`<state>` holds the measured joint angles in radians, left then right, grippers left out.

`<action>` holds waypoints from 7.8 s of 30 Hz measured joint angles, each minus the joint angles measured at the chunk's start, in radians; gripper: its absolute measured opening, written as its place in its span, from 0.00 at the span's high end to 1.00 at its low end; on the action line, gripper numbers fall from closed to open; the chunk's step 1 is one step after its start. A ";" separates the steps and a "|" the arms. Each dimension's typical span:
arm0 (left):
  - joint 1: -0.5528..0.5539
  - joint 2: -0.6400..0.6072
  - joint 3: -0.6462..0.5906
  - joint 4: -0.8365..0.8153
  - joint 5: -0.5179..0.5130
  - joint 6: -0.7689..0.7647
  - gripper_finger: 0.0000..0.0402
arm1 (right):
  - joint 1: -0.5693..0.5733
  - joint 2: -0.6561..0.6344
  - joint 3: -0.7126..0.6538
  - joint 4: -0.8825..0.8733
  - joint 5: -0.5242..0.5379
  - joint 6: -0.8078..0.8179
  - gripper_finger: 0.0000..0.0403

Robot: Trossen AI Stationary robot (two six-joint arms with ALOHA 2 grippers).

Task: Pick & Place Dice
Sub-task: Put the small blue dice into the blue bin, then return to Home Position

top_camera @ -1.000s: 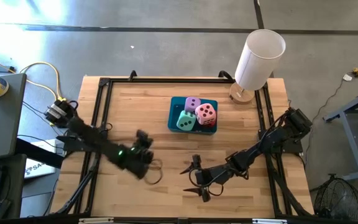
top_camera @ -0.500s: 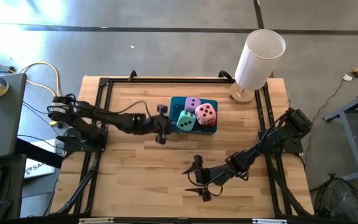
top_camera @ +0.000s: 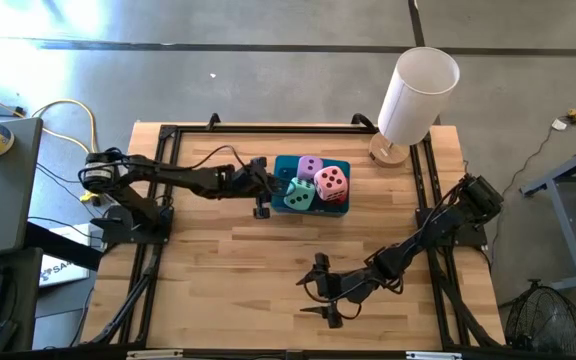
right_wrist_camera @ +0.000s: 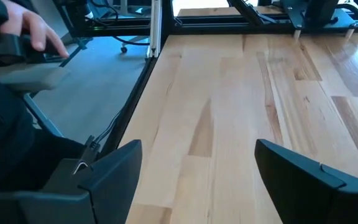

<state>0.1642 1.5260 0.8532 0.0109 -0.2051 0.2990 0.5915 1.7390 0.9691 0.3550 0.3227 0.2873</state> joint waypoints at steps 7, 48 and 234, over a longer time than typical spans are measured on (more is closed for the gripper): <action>-0.005 0.057 0.000 0.056 -0.015 0.024 0.67 | 0.000 0.000 0.000 -0.004 0.000 0.012 0.24; -0.621 -0.564 0.000 -0.754 -0.527 -0.598 0.55 | 0.014 -0.376 0.000 -0.564 0.045 0.139 0.24; -0.347 -1.447 -0.789 -0.103 0.146 -0.184 0.55 | -0.293 -1.687 -0.964 -0.298 -0.064 -0.157 0.24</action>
<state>-0.1833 0.0785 0.0647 -0.0922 -0.0593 0.1152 0.2989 0.0521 0.0051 0.0566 0.2584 0.1307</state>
